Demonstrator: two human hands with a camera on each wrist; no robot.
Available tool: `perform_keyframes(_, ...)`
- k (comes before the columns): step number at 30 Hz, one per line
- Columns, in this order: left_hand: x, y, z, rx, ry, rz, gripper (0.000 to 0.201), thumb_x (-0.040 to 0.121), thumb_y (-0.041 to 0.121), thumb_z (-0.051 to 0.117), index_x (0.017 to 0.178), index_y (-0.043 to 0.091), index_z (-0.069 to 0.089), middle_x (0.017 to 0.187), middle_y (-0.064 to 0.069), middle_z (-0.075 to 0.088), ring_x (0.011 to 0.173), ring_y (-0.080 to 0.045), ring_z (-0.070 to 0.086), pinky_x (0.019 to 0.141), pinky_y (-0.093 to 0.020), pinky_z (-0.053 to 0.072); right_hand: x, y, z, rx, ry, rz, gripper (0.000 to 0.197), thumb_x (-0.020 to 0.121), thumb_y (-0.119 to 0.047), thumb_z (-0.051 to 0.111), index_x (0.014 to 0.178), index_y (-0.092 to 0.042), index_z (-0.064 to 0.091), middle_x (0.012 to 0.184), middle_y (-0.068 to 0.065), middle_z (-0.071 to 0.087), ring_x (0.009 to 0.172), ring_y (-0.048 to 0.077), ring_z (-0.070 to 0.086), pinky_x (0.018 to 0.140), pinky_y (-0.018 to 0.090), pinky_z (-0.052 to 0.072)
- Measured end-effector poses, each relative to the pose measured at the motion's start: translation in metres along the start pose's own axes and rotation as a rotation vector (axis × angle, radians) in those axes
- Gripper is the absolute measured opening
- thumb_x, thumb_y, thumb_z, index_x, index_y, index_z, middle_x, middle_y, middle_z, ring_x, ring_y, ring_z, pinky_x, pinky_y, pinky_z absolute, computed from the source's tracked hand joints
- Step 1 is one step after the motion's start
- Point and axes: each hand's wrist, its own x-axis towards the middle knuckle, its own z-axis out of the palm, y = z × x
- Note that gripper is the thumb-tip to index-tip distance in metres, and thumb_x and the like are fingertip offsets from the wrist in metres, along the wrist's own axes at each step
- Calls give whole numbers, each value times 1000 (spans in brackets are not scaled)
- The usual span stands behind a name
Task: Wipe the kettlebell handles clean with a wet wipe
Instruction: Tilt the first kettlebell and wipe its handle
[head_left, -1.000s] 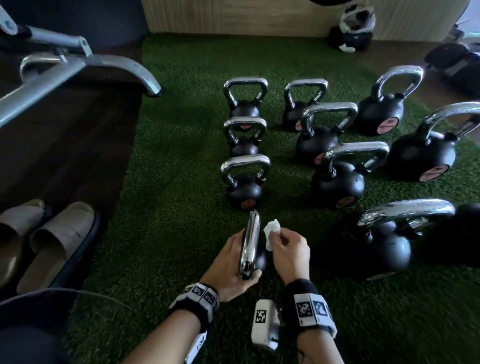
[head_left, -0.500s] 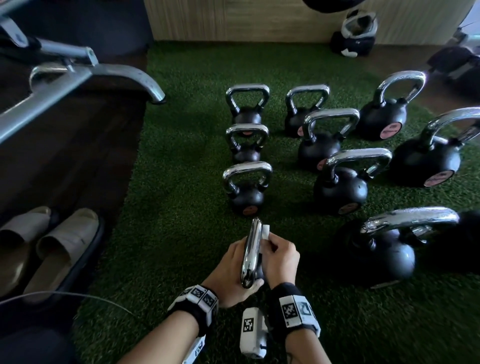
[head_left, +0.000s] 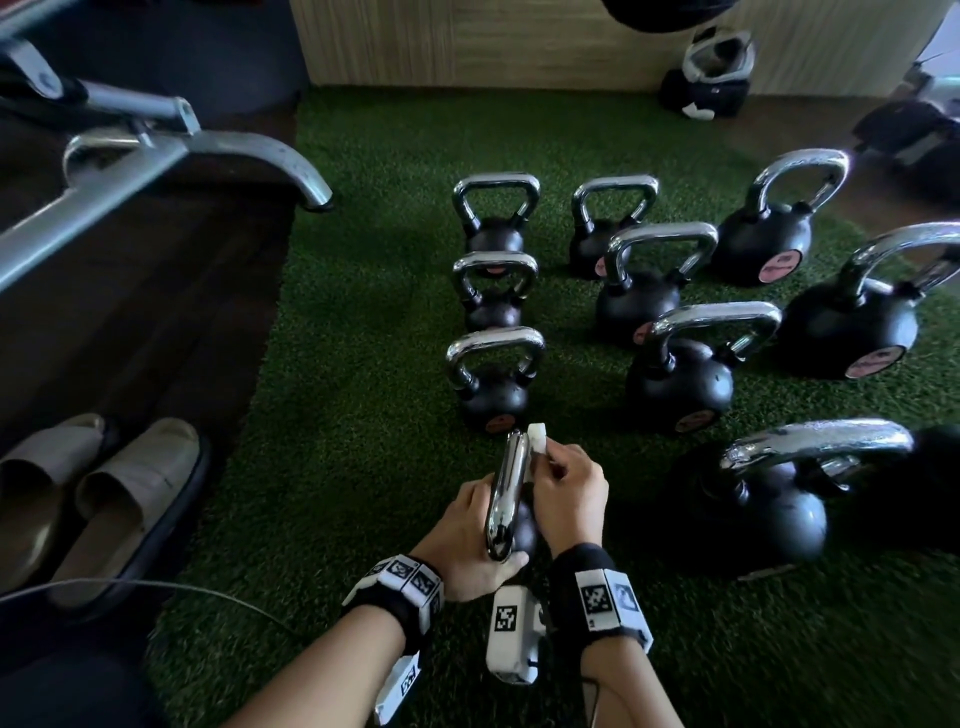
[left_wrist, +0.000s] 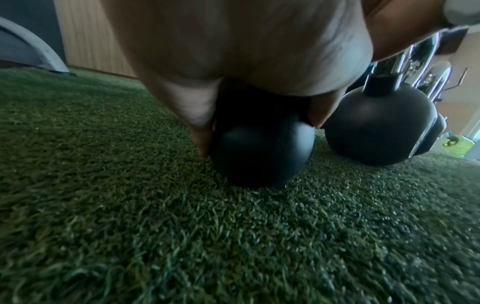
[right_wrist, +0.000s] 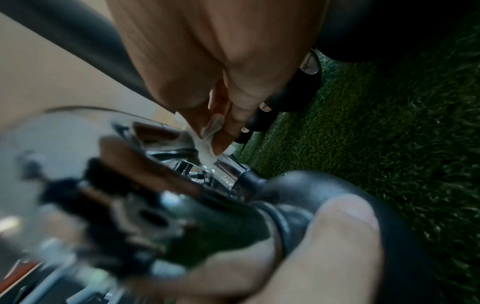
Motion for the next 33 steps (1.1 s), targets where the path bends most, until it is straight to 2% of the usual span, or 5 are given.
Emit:
perform_keyframes(11, 3, 4, -9, -27, -54, -114, 70, 83, 35, 79, 137, 24, 36, 127, 10, 41, 127, -16, 51, 111, -32, 45, -21, -7, -9, -18, 65, -291, 26, 87, -2, 74, 103, -20, 82, 82, -13, 71, 74, 2, 67, 64, 6, 45)
perform_keyframes(17, 7, 4, -11, -69, -101, -148, 68, 79, 43, 74, 104, 75, 19, 130, -2, 56, 125, -24, 56, 105, -41, 53, -52, -13, -21, -17, -27, -333, 25, 82, -1, 80, 96, -21, 83, 70, -13, 66, 69, 6, 65, 56, 5, 42)
perform_keyframes(26, 8, 13, -28, -70, -191, -147, 65, 86, 20, 71, 144, 12, 42, 137, -13, 54, 127, -36, 52, 112, -45, 43, -71, 6, -17, 37, -105, -121, 9, 81, -21, 86, 90, -23, 84, 73, -18, 75, 67, -2, 70, 61, 18, 56)
perform_keyframes(31, -3, 1, -29, -79, -187, -98, 87, 74, 39, 81, 131, 59, 18, 141, -10, 45, 129, -19, 54, 112, -39, 46, -67, 10, -18, -83, -257, -196, 6, 82, -14, 85, 80, -20, 82, 63, -20, 65, 68, -8, 65, 57, 3, 41)
perform_keyframes(33, -7, 0, -27, -43, -200, -11, 86, 81, 29, 83, 142, 48, 26, 146, 1, 38, 137, -18, 47, 118, -35, 39, -63, 6, -22, -112, -335, -219, 8, 86, -13, 80, 83, -21, 83, 63, -21, 64, 70, -9, 65, 57, 3, 41)
